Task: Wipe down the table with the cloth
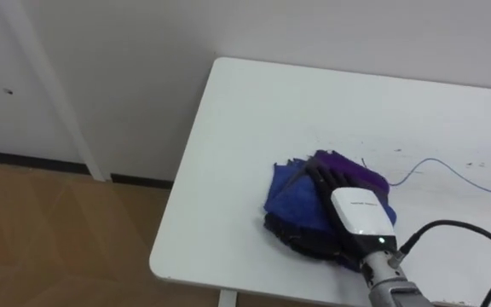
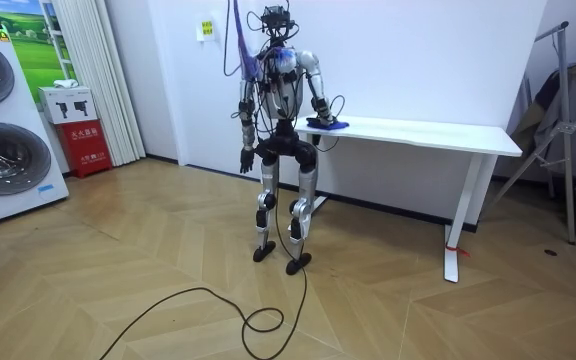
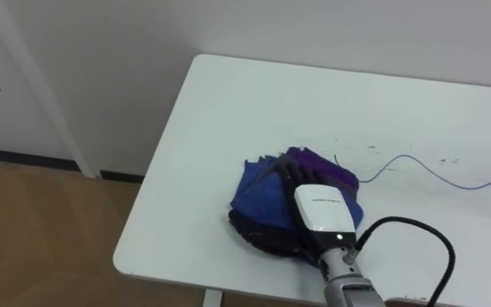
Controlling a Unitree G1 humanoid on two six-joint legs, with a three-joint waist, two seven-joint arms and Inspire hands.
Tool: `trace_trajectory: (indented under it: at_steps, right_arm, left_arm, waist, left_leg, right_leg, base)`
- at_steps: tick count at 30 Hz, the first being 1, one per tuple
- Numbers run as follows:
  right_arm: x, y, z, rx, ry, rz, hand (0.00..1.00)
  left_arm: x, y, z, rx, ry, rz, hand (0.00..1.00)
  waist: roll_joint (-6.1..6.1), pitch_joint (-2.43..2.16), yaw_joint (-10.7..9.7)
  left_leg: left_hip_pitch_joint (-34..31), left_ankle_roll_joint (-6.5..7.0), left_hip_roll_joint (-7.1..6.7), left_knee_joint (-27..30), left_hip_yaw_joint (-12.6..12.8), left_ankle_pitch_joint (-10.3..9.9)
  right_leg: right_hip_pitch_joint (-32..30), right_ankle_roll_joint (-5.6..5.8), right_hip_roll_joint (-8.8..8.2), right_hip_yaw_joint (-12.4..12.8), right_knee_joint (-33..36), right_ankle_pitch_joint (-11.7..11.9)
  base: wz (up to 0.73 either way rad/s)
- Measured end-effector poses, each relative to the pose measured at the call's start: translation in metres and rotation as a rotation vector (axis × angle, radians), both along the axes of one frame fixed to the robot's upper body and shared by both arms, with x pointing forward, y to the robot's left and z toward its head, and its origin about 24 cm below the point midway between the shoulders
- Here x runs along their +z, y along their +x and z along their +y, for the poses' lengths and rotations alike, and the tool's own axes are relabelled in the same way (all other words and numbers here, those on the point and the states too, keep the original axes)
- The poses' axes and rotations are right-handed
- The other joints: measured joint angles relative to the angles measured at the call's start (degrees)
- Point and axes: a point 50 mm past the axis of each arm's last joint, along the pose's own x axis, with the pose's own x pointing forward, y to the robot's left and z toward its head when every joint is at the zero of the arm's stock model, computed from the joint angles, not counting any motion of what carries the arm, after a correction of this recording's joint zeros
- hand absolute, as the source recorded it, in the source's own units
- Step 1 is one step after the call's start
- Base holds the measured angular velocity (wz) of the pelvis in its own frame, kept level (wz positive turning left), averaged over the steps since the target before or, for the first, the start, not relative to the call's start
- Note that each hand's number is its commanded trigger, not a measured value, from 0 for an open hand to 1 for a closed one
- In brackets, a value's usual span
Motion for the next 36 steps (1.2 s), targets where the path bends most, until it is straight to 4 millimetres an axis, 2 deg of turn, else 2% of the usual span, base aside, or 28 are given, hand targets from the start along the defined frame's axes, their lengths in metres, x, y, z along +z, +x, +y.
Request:
trace_trajectory:
  at_steps: [5,12,17,22,29,36]
  right_arm:
    - [0.000,0.000,-0.001,-0.030,0.050,0.006,0.00]
    - [0.001,0.001,0.000,-0.055,0.092,0.003,0.00]
    - [0.004,0.003,-0.003,-0.069,0.093,-0.025,0.00]
    - [0.011,0.006,-0.015,-0.135,0.088,-0.095,0.00]
    - [0.012,0.006,-0.015,-0.142,0.082,-0.116,0.00]
    - [0.010,0.005,-0.019,-0.149,0.013,-0.109,0.00]
  left_arm:
    - [0.000,-0.004,0.001,0.004,0.006,0.010,0.00]
    - [-0.002,-0.010,0.000,0.008,-0.002,0.035,0.00]
    - [-0.002,-0.014,0.000,0.009,-0.009,0.046,0.00]
    - [-0.003,-0.018,-0.002,0.012,-0.019,0.061,0.00]
    - [-0.003,-0.022,-0.002,0.018,-0.030,0.088,0.00]
    - [-0.002,-0.023,0.003,0.056,-0.023,0.085,0.00]
  waist:
    - [-0.31,-0.02,0.1]
    - [-1.05,0.32,0.3]
    - [-1.02,0.32,0.0]
    - [-0.90,0.28,-0.3]
    - [-0.65,0.17,-1.2]
    - [-0.74,0.13,-1.1]
  left_leg:
    - [0.1,0.01,-0.01,0.0,0.0,0.1]
    - [0.0,0.01,-0.01,0.0,0.1,0.1]
    - [0.0,0.01,-0.01,-0.1,0.3,0.1]
    - [0.1,0.01,0.00,-0.1,0.3,0.1]
    - [0.1,0.01,0.00,0.0,0.5,0.1]
    - [-0.1,0.01,-0.01,0.3,0.3,0.1]
  right_leg:
    - [0.0,0.00,0.00,0.1,0.1,0.0]
    - [-0.1,0.02,0.00,0.1,0.1,0.0]
    - [-0.1,0.02,0.00,0.1,0.0,0.0]
    - [-0.1,0.02,0.00,0.1,0.0,0.0]
    - [-0.1,0.03,-0.02,0.1,0.1,0.0]
    - [-0.1,0.04,-0.03,0.0,0.2,0.0]
  base:
    - [0.00]
    - [0.00]
    - [0.00]
    - [0.00]
    - [0.00]
    - [0.00]
